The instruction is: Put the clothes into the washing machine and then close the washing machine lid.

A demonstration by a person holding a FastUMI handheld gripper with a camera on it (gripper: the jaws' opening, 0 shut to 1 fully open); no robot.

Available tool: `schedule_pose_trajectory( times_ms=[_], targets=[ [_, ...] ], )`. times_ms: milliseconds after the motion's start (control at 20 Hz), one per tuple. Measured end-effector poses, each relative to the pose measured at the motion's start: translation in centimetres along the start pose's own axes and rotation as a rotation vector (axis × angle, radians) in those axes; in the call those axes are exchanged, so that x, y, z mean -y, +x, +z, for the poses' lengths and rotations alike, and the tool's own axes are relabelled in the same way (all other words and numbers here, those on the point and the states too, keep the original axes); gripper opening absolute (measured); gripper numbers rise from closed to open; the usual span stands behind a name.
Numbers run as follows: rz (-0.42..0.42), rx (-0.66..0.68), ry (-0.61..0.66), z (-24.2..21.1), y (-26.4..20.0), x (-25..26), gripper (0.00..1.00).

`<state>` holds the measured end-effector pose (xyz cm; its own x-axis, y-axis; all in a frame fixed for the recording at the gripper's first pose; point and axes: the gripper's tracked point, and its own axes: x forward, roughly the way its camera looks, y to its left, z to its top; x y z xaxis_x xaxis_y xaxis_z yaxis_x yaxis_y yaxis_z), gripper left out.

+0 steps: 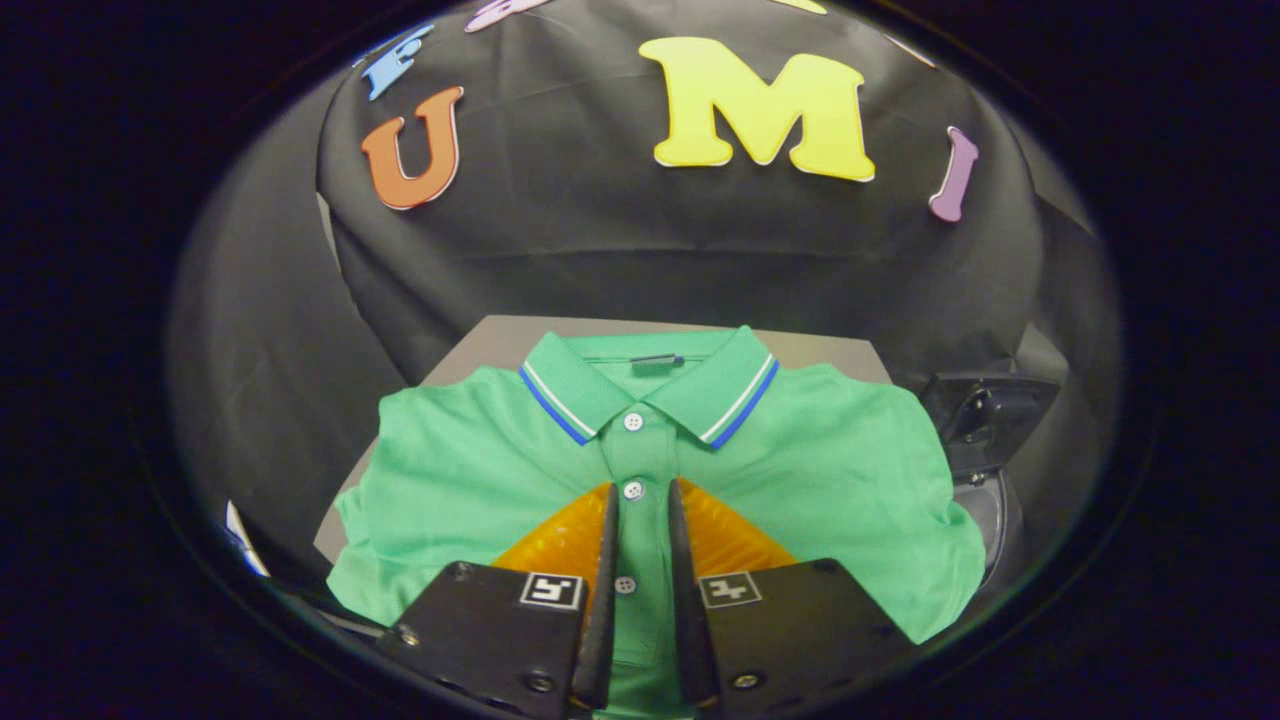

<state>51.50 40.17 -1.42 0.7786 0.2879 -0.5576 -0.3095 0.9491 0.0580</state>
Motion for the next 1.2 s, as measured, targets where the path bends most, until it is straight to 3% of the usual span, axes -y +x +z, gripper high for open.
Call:
schedule_pose_trajectory(
  times_ms=[150, 250, 550, 800, 1200],
  targets=[
    [0.05, 0.003, 0.036, -0.5, -0.6, 0.5, 0.1],
    [0.073, -0.011, 0.038, -1.4, -1.6, 1.1, 0.08],
    [0.089, -0.035, 0.039, -2.9, -4.0, 2.0, 0.08],
    [0.117, 0.099, 0.018, 0.4, -7.1, 1.7, 0.08],
    [0.158, 0.284, 0.085, 5.1, -18.4, 4.5, 0.08]
  ],
)
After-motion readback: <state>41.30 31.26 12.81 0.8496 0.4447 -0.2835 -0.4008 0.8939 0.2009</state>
